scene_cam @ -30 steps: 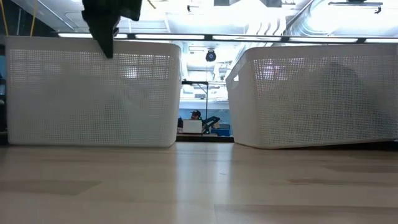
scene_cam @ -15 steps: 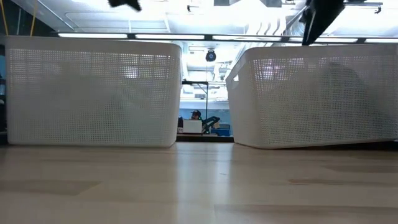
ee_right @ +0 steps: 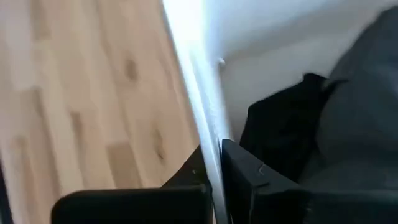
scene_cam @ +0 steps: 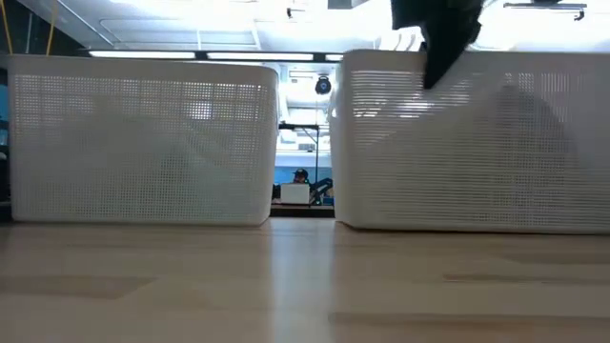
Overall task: Sort clothes
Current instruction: Move the right white bin to the upper right
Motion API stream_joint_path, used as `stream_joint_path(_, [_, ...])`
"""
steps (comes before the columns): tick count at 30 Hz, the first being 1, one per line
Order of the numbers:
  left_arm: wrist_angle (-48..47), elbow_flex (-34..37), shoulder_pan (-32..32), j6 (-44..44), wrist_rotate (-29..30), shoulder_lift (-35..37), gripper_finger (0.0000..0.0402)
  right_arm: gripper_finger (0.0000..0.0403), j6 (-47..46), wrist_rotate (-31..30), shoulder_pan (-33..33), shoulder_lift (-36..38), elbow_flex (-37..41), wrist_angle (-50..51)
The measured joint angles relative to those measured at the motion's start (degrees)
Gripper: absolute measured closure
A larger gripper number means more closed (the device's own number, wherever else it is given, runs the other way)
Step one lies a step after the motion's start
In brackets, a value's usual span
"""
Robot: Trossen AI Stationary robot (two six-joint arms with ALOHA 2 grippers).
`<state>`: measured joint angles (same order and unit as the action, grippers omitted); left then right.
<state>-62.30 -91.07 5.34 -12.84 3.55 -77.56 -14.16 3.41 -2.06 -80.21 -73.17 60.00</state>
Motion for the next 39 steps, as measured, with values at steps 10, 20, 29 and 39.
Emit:
stream_joint_path(10, [0.0, 0.0, 0.4, 0.5, 0.3, 0.0, 0.0232, 0.0398, 2.4, -7.2, 0.7, -2.6, -0.3, 1.4])
stream_joint_path(20, [-1.6, 0.0, 1.0, -1.9, 0.9, 0.0, 0.0232, 0.0388, 15.8, -16.1, -2.4, -3.1, 0.4, 13.0])
stream_joint_path(29, [-9.1, 0.3, 2.6, -3.0, 11.2, -1.7, 0.0232, 0.0284, 6.1, -19.2, -3.9, -2.0, -2.6, 13.7])
stream_joint_path(39, [-6.9, 0.3, -1.2, -0.9, 12.8, -9.9, 0.0232, 0.0273, -9.0, -25.7, 9.4, 7.7, -4.0, -10.8])
